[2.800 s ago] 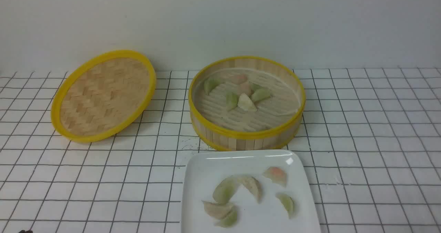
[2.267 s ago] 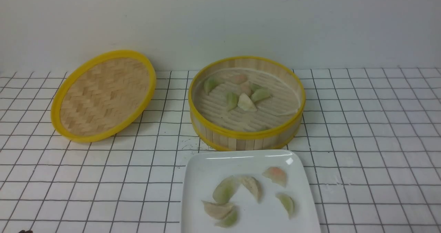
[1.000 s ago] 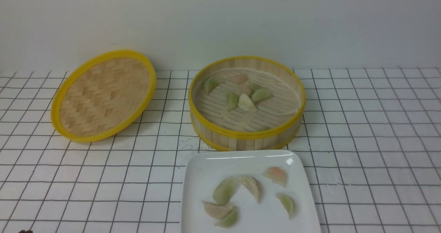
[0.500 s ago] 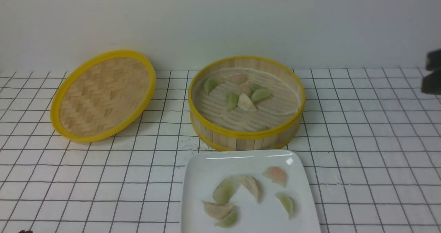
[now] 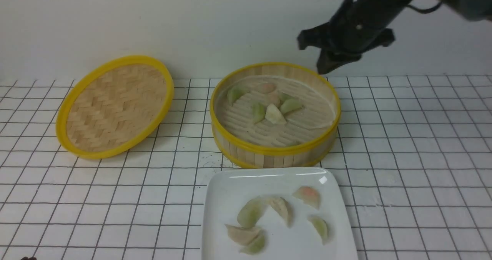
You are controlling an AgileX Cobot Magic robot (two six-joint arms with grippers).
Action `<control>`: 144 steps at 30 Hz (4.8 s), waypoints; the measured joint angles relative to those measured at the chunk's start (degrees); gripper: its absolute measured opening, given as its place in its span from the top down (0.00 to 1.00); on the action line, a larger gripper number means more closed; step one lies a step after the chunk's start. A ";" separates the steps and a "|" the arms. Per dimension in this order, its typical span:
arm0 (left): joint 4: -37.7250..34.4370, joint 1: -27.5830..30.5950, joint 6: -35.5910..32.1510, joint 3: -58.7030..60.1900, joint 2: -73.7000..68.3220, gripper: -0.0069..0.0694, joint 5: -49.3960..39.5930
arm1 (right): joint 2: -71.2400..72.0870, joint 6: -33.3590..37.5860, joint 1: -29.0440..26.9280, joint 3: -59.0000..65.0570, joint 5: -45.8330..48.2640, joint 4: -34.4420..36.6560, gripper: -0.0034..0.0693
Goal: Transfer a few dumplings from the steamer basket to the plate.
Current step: Use the right arm to grab a dumpling from inside the steamer, then use the right arm to put the dumpling into the plate, then use the right arm to grab a dumpling from inside the steamer, then use the right arm to put the dumpling into the plate
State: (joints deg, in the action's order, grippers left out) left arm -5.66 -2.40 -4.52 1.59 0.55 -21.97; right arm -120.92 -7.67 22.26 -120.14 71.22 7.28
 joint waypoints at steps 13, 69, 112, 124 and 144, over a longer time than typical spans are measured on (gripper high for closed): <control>0.00 0.00 0.00 0.00 0.00 0.92 0.00 | -20.40 4.00 6.64 -17.95 0.14 -5.83 0.64; 0.00 0.00 0.00 0.00 0.00 0.92 -0.04 | 8.80 5.13 17.22 35.34 -0.76 5.24 0.64; 0.00 0.00 0.00 0.00 0.00 0.92 -0.04 | -26.01 1.48 3.29 -18.41 -1.59 -10.41 0.33; 0.00 0.00 0.00 0.00 0.00 0.92 -0.04 | -24.77 4.46 3.27 -19.55 0.17 -10.76 0.34; 0.00 0.00 0.00 0.00 0.00 0.92 -0.04 | 16.95 6.26 14.11 38.68 -0.01 3.71 0.34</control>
State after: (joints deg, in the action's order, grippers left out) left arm -5.66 -2.40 -4.52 1.59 0.55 -22.01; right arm -103.97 -1.42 36.36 -81.46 71.21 10.99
